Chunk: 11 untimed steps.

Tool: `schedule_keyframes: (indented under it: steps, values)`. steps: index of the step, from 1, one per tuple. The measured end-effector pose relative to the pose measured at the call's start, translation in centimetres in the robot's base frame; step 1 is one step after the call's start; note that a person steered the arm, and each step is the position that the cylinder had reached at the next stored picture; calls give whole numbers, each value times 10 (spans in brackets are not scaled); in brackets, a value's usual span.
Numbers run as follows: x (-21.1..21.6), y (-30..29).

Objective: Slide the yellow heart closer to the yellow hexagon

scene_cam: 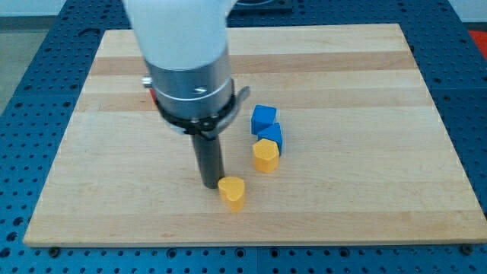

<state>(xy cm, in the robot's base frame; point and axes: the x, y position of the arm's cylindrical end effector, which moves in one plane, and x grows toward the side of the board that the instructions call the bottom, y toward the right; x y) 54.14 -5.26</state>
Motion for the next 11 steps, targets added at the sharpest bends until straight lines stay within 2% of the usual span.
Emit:
schedule_keyframes:
  steps: [2,3,8,11]
  values:
    - [22,-59]
    - [45,-68]
    - [39,13]
    - [46,29]
